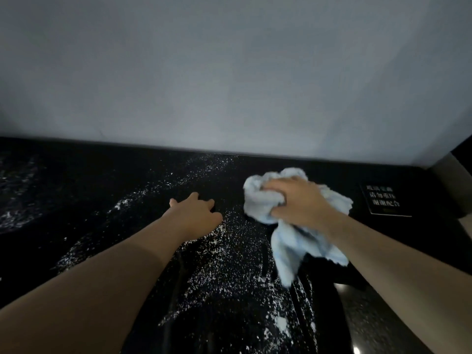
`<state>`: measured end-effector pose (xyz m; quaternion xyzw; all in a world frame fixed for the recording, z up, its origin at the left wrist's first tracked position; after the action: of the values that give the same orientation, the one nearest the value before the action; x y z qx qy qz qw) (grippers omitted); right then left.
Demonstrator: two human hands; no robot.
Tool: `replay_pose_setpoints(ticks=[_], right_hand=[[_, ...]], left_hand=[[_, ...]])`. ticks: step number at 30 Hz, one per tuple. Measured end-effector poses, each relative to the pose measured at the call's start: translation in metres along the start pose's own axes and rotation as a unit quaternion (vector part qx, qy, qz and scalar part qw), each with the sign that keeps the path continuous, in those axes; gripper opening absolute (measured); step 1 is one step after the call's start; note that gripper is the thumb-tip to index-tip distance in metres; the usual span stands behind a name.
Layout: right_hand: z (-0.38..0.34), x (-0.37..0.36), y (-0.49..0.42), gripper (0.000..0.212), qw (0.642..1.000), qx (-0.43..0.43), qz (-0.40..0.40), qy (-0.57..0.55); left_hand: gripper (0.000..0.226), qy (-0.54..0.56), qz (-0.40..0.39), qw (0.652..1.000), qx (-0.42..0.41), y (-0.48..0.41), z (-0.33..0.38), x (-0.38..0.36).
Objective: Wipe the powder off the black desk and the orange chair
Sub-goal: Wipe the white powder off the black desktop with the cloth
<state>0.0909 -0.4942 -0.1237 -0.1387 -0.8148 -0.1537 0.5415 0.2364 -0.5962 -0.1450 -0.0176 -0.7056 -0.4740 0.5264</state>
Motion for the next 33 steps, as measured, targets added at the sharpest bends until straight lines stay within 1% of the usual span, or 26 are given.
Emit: replay_pose_setpoints(ticks=[1, 2, 3, 5, 6, 7, 9, 10, 11, 12, 14, 16, 17, 18, 19, 20, 21, 22, 23, 25, 26, 27, 29, 31, 32, 33], right_hand=[[-0.011, -0.003, 0.01, 0.047, 0.999, 0.03, -0.017, -0.034], [-0.017, 0.002, 0.015, 0.049, 0.997, 0.043, -0.017, -0.068], [-0.013, 0.015, 0.013, 0.053, 0.995, 0.042, 0.02, -0.091], [0.012, 0.05, -0.006, 0.054, 0.988, 0.019, 0.135, -0.066], [0.027, 0.057, -0.021, 0.052, 0.989, -0.001, 0.147, -0.031], [0.041, 0.054, -0.036, 0.052, 0.992, -0.029, 0.121, 0.012], [0.065, 0.024, -0.058, 0.06, 0.993, -0.09, 0.024, 0.069], [0.068, 0.013, -0.061, 0.063, 0.99, -0.111, 0.005, 0.083], [0.065, 0.008, -0.058, 0.066, 0.989, -0.118, 0.01, 0.093], [0.057, 0.007, -0.05, 0.068, 0.988, -0.112, 0.022, 0.101], [0.03, 0.002, -0.029, 0.067, 0.99, -0.069, 0.018, 0.125], [-0.003, -0.006, -0.003, 0.059, 0.99, 0.016, 0.013, 0.139], [-0.019, -0.008, 0.01, 0.056, 0.991, 0.056, 0.011, 0.123], [-0.027, -0.006, 0.017, 0.053, 0.993, 0.075, 0.007, 0.088], [-0.027, 0.003, 0.018, 0.052, 0.996, 0.073, 0.02, 0.035], [-0.014, 0.015, 0.011, 0.052, 0.997, 0.05, 0.055, -0.016], [0.008, 0.028, 0.0, 0.054, 0.995, 0.011, 0.096, -0.039], [0.03, 0.039, -0.013, 0.057, 0.991, -0.029, 0.124, -0.033], [0.049, 0.043, -0.025, 0.062, 0.991, -0.07, 0.116, -0.004], [0.075, 0.022, -0.041, 0.07, 0.988, -0.135, 0.036, 0.062], [0.079, 0.011, -0.042, 0.07, 0.985, -0.15, 0.019, 0.079], [0.076, 0.005, -0.038, 0.07, 0.984, -0.153, 0.022, 0.089], [0.053, 0.006, -0.018, 0.073, 0.987, -0.116, 0.045, 0.106], [0.023, 0.0, 0.007, 0.079, 0.992, -0.052, 0.042, 0.107], [0.008, -0.005, 0.018, 0.073, 0.996, -0.015, 0.034, 0.083], [-0.005, -0.01, 0.025, 0.062, 0.999, 0.021, 0.022, 0.043]], left_hand=[[0.054, -0.005, -0.001, 1.0, -0.001, 0.001, 0.0, 0.0], [0.054, -0.008, -0.002, 1.0, -0.005, 0.002, 0.002, 0.001], [0.054, -0.014, -0.002, 1.0, -0.007, 0.002, 0.003, 0.0], [0.052, -0.039, -0.005, 0.999, -0.01, -0.003, 0.003, -0.003], [0.051, -0.053, -0.009, 0.998, -0.016, -0.006, 0.003, -0.005], [0.049, -0.064, -0.013, 0.998, -0.022, -0.008, 0.004, -0.007], [0.047, -0.068, -0.014, 0.997, -0.028, -0.01, 0.004, -0.009], [0.048, -0.053, -0.013, 0.998, -0.024, -0.009, 0.005, -0.008], [0.049, -0.04, -0.012, 0.999, -0.014, -0.009, 0.004, -0.007], [0.049, -0.032, -0.01, 0.999, -0.003, -0.006, 0.002, -0.006], [0.046, -0.026, -0.009, 1.0, 0.009, -0.006, 0.0, -0.005], [0.045, -0.027, 0.003, 1.0, 0.004, -0.009, 0.0, -0.006], [0.046, -0.008, 0.005, 1.0, 0.008, -0.009, 0.0, -0.006], [0.049, 0.011, 0.003, 1.0, 0.015, -0.01, -0.002, -0.006], [0.051, 0.031, 0.005, 0.999, 0.022, -0.011, -0.005, -0.006], [0.053, 0.041, 0.008, 0.999, 0.023, -0.013, -0.007, -0.006], [0.056, 0.051, 0.005, 0.998, 0.022, -0.016, -0.008, -0.008], [0.059, 0.052, -0.001, 0.999, 0.016, -0.02, -0.009, -0.011], [0.061, 0.051, -0.005, 0.999, 0.011, -0.023, -0.01, -0.013], [0.064, 0.06, -0.009, 0.998, 0.016, -0.025, -0.012, -0.016], [0.064, 0.06, -0.006, 0.998, 0.016, -0.025, -0.012, -0.015], [0.064, 0.055, -0.004, 0.998, 0.015, -0.025, -0.011, -0.016], [0.063, 0.059, 0.007, 0.998, 0.016, -0.025, -0.011, -0.016], [0.059, 0.071, 0.024, 0.997, 0.026, -0.027, -0.015, -0.014], [0.059, 0.073, 0.027, 0.997, 0.028, -0.027, -0.016, -0.014], [0.06, 0.071, 0.027, 0.997, 0.024, -0.026, -0.015, -0.015]])
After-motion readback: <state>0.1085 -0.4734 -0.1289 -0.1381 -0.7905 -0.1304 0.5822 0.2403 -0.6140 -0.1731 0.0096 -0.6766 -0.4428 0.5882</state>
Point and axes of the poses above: each hand's wrist, its own y-axis away from the middle knuckle, its own x-axis out of the back of the hand, z = x × y, the point moved 10 cm from there along -y, towards the middle knuckle, and after that the axes turned 8 degrees about x, right-handed, at the moved point
